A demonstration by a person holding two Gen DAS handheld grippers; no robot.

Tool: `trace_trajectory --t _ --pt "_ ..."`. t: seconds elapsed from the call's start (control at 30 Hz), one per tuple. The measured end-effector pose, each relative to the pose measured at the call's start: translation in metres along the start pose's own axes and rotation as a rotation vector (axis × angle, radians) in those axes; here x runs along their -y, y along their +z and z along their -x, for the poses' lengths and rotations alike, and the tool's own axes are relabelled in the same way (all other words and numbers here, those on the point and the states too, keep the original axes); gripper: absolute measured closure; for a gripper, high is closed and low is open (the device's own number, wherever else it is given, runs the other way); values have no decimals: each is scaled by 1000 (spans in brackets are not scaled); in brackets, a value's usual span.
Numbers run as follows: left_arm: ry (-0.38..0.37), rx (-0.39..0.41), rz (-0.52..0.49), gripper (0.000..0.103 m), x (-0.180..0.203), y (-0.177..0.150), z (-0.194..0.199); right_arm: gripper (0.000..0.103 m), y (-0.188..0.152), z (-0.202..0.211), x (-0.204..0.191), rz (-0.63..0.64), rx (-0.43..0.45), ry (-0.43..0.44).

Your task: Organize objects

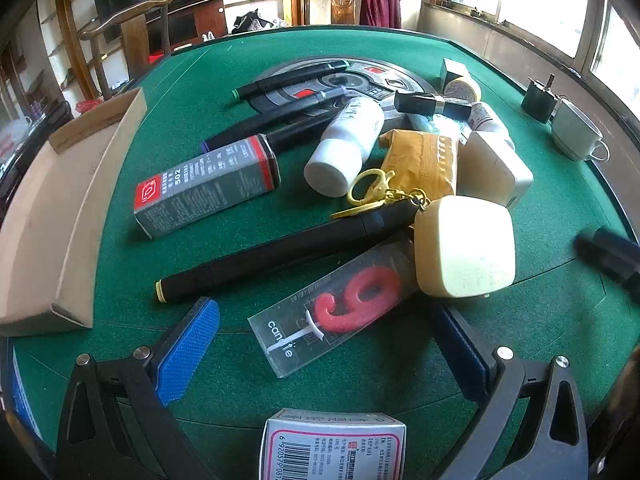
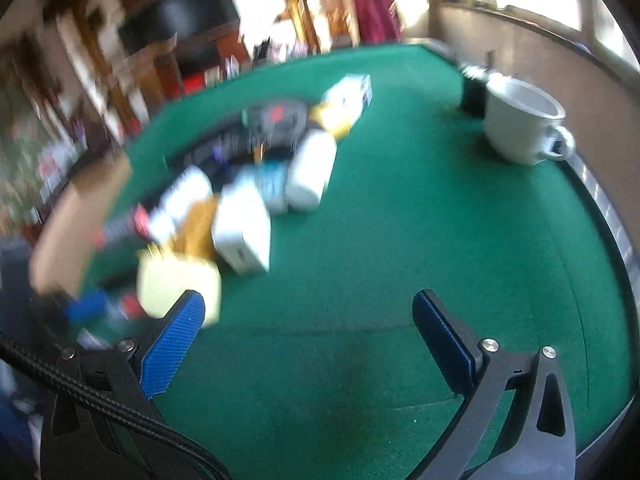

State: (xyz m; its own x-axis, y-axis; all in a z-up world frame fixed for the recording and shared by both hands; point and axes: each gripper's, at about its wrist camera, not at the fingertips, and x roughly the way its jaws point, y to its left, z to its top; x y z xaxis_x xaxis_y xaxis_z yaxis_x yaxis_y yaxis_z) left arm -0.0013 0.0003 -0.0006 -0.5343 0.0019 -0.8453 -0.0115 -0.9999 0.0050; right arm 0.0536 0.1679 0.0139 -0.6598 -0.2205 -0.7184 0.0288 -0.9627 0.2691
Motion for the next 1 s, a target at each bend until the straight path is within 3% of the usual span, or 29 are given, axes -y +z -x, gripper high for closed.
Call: trace_trajectory --t 0.1,0.2,0.3,0.6,0.7,0.8,0.93,1.0 --pt "0 0 0 1 0 0 0 0 15 6 5 8 64 33" --pt "-1 0 0 1 0 0 0 0 18 1 4 22 50 55" --pt "-1 0 -1 1 0 0 0 1 18 3 -7 67 25 5" --pt "-6 -3 -6 1 3 3 -3 1 13 19 -19 136 88 62" --pt "-35 -2 -29 2 -7 1 1 1 13 18 -16 133 84 74" --pt "-116 47 2 2 -21 2 15 1 14 18 -9 128 80 81" --pt "-149 43 -60 2 -36 -3 35 1 17 19 2 95 91 109" --pt "-209 17 -74 9 -40 -8 41 1 17 18 7 67 98 128"
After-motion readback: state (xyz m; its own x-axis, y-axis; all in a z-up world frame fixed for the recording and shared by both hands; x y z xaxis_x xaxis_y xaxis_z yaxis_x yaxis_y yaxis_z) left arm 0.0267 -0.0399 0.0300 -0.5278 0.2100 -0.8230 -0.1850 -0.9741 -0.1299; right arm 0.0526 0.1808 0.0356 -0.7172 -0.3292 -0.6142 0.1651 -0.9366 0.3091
